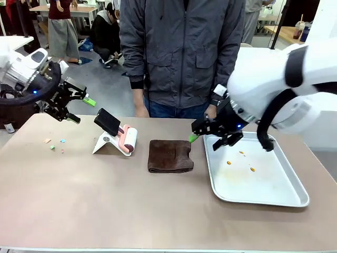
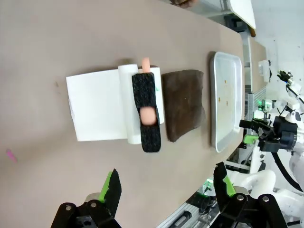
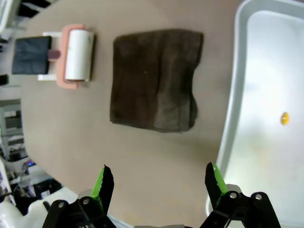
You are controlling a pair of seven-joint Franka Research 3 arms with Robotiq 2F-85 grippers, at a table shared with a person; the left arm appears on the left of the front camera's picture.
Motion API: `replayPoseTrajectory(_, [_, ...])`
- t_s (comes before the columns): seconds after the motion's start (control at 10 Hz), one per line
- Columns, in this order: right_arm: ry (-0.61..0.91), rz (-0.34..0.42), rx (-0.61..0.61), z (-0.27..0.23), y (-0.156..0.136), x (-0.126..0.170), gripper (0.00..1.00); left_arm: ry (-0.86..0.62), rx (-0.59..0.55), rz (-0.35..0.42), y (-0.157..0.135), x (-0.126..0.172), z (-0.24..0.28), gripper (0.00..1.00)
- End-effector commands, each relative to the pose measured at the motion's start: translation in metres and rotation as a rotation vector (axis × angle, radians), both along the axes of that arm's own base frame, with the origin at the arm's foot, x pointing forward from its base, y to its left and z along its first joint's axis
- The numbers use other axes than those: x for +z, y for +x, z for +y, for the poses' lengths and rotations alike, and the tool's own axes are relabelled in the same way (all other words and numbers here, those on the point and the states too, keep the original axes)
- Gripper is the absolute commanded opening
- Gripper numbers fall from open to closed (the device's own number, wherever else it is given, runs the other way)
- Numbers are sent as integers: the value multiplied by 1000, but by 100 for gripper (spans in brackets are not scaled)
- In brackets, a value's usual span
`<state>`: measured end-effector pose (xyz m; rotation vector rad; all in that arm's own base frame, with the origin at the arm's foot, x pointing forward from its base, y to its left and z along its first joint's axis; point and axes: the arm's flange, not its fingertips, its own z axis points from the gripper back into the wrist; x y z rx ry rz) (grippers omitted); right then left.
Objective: Clean the surface of the table.
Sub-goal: Hold the Lint Roller with your left hand and the towel with your right hand.
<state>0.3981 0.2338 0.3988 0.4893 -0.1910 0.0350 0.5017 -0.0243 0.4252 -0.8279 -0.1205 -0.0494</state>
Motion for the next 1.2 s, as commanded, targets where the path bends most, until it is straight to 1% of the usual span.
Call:
replayPoseTrajectory(0.0, [38,10,-37,1,11,13,100,37,-20,24,6,3,3,100])
replayPoseTrajectory(0.1, [73,8,-65,-10,11,19,100,25,-18,47,6,2,6,100])
replayPoseTrajectory(0.2, [10,16,-6,5,5,-3,100,12,-7,2,4,-2,1,100])
replayPoseTrajectory(0.6, [26,21,-7,4,7,1,100,17,-12,9,5,-4,2,100])
replayPoseTrajectory(0.7, [17,7,-39,13,17,-3,100,27,9,27,15,-7,-5,100])
replayPoseTrajectory(0.8, [22,-25,-37,21,26,-6,100,31,11,34,21,-8,-10,100])
replayPoseTrajectory(0.9, [-27,-51,-64,23,42,-12,100,27,-15,77,28,-10,-13,100])
replayPoseTrajectory(1.0, [-39,-25,-35,28,55,-20,100,31,11,94,34,-13,-17,100])
replayPoseTrajectory(1.1, [-64,-14,-13,38,65,-27,100,30,45,86,40,-16,-24,100])
